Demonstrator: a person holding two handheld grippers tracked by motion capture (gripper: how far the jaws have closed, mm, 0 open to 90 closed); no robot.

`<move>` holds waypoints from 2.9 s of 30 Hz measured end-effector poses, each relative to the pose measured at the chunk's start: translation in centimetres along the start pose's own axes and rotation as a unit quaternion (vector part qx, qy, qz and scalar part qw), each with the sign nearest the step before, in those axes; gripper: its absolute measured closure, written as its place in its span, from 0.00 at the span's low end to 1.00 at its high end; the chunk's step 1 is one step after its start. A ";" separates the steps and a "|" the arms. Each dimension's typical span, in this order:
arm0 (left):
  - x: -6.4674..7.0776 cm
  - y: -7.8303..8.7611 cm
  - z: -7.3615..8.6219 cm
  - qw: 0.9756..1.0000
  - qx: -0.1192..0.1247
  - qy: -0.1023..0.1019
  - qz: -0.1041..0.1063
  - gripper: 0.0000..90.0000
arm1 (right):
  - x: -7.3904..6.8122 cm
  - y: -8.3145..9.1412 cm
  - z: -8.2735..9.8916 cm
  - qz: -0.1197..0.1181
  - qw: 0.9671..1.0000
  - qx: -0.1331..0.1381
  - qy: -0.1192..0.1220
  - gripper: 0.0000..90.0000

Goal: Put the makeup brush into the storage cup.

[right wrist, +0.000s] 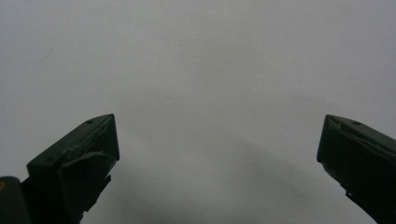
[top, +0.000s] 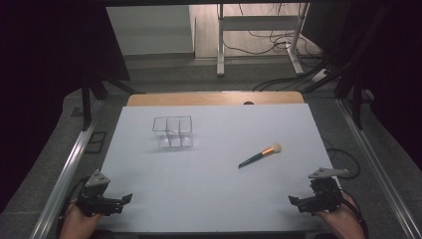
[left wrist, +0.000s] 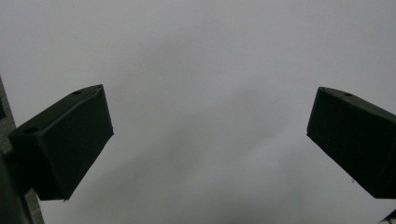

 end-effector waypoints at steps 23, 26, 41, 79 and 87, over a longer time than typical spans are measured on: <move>0.0 0.1 -0.1 1.000 0.012 0.005 0.010 0.00 | 0.1 0.2 -0.7 0.000 1.000 0.024 0.016 0.00; -0.1 0.0 0.0 1.000 0.007 0.005 0.007 0.00 | 0.2 0.2 -0.9 0.002 0.999 0.026 0.019 0.00; -0.2 0.0 0.0 1.000 0.006 0.012 0.009 0.00 | 0.1 0.0 -1.9 -0.006 1.000 0.022 0.009 0.00; -0.3 0.0 0.0 1.000 0.003 0.015 0.003 0.00 | 0.7 -1.1 -4.8 -0.019 1.000 0.001 0.015 0.00; -0.3 0.0 0.0 1.000 0.002 0.015 0.003 0.00 | 1.1 -1.4 -5.6 -0.017 1.000 -0.003 0.012 0.00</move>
Point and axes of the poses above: each handheld gripper's, and its own axes: y roughly backward along the jaws, z roughly out of its underside, x roughly to its right, the point moved 5 cm from there along -y, roughly forward along the jaws, and after that the axes turned 6 degrees about z, right-handed, at the moved point
